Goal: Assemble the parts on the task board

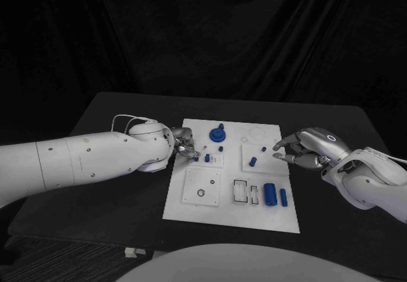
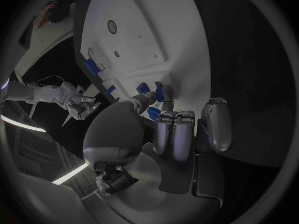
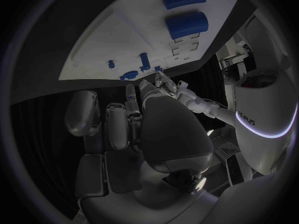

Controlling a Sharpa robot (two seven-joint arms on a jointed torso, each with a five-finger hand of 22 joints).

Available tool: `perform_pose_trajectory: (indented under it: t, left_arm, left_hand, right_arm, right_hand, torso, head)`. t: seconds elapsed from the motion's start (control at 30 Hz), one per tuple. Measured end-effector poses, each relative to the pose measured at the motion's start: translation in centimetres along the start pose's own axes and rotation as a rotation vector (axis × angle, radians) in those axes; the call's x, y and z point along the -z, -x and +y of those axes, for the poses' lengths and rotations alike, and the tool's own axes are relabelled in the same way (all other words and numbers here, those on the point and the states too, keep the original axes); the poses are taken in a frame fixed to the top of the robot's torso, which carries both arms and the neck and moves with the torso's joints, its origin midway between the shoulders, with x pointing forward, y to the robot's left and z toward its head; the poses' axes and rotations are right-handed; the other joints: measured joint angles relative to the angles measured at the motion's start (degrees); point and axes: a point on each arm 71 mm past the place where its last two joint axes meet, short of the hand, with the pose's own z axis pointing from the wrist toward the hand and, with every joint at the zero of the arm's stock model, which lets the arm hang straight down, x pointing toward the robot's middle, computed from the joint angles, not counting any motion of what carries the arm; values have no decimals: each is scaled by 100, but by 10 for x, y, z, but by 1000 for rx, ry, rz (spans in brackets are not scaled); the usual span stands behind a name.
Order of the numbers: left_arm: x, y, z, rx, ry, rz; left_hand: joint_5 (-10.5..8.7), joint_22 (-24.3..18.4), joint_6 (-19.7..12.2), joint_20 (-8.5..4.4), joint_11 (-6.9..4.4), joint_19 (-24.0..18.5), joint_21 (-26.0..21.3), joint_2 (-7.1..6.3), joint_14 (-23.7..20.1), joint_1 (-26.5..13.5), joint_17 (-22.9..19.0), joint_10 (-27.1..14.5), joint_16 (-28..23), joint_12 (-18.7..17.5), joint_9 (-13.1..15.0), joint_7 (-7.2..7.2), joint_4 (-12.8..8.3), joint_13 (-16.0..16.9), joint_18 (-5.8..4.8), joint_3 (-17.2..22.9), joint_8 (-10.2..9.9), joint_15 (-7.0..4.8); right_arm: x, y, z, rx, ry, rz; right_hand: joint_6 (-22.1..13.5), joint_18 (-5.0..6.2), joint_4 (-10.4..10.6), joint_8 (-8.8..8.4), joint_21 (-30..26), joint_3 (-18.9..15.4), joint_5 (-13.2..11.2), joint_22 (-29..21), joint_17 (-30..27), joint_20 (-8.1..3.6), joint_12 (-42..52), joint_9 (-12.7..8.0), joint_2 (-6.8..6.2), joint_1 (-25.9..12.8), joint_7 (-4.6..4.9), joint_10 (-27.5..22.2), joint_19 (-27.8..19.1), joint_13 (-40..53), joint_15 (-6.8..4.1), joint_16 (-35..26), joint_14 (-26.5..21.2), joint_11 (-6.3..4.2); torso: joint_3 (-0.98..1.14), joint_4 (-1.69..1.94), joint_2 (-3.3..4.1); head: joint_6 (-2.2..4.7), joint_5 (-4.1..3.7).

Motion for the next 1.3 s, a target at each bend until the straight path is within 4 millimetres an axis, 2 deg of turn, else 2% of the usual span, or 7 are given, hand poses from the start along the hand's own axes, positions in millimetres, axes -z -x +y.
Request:
perform_pose_trajectory:
  t: [0.7, 0.73, 0.8, 0.93, 1.0, 1.17, 1.3]
  left_arm:
    - [1, -3, -1, -27, 0, 15]
    - [1, -3, -1, -27, 0, 15]
    - [1, -3, -1, -27, 2, 15]
    - [1, -5, 0, -29, 4, 19]
    - [1, -5, 0, -29, 4, 18]
    - [1, -5, 1, -29, 3, 18]
    - [1, -5, 1, -28, 3, 17]
  left_hand:
    - [0, 0, 22, 0, 0, 0, -23, 7, 0, -38, 0, 0, 0, 0, -8, -21, 32, 0, 0, -64, 0, 0]
    - [-103, 0, 31, 0, 0, 0, -23, 54, 0, -85, 0, 0, 0, 0, -27, -29, 75, 0, 0, -111, -2, 0]
    - [-445, 0, 56, 0, 0, 0, -49, 119, 0, -151, 0, 0, 0, 0, -72, -28, 155, 0, 0, -251, -24, 0]
    - [-886, 0, 110, 0, 0, 0, -51, 118, 21, -458, 0, 0, 0, 0, -208, -2, 473, 3, 0, -648, -104, 21]
    - [-1038, 0, 111, 0, 39, 0, -67, 127, 0, -598, 0, -3, 0, 0, -273, 11, 630, 5, 1, -839, -148, 42]
    - [-1368, 0, 132, 20, 40, -20, -82, 200, 6, -996, 0, -1, 0, 0, -472, 31, 1139, 4, 0, -1423, -245, 47]
    - [-1423, 0, 152, 20, 79, -20, -112, 311, 0, -1199, 0, -2, 0, 0, -522, 51, 1264, 4, 0, -1707, -266, 83]
  right_arm:
    - [1, -2, 0, -2, -2, 6]
    - [1, -3, 0, -3, -2, 7]
    - [1, -3, 0, -4, -2, 8]
    - [1, -4, 0, -4, -3, 9]
    - [1, -4, 0, -4, -3, 9]
    - [2, -4, 0, -5, -4, 10]
    - [2, -5, -1, -5, -5, 11]
  right_hand:
    - [0, 0, -16, 0, -28, 16, 46, 1, 0, 0, 0, 0, 0, 0, 0, 0, 0, 0, 0, 0, 0, 0]
    - [0, 0, -16, 0, -28, 16, 46, 1, 0, 0, 0, 0, 0, 0, 0, 0, 0, 0, 0, 0, 0, 0]
    - [0, 0, -16, 0, -28, 16, 46, 0, 0, 0, 0, 0, 0, 0, 0, 0, 0, 0, 0, 0, 0, 0]
    - [0, 0, -31, 0, -28, 31, 68, 0, 0, 0, 0, 0, 0, 0, 0, 0, 0, 0, 0, -23, 0, 0]
    - [0, 0, -31, 0, -28, 31, 92, 0, 0, 0, 0, 0, 0, 0, 0, 0, 0, 0, 0, -24, 0, 0]
    - [13, -1, -48, -24, -28, 48, 139, 0, 0, 0, 0, 0, 19, 19, -13, 0, 0, 0, 0, -23, 0, 0]
    - [21, 0, -64, -24, -28, 64, 207, -1, 0, 0, 0, -5, 39, 39, -21, 0, 0, 1, 0, -23, 0, 0]
  torso:
    - [3, -13, -9]
    - [3, -12, -9]
    - [4, -11, -9]
    - [4, -10, -8]
    - [4, -10, -7]
    - [1, -10, -5]
    - [1, -10, -3]
  head:
    - [0, -7]
    - [0, -7]
    - [0, -7]
    - [0, -11]
    - [0, -12]
    - [0, -15]
    - [0, -15]
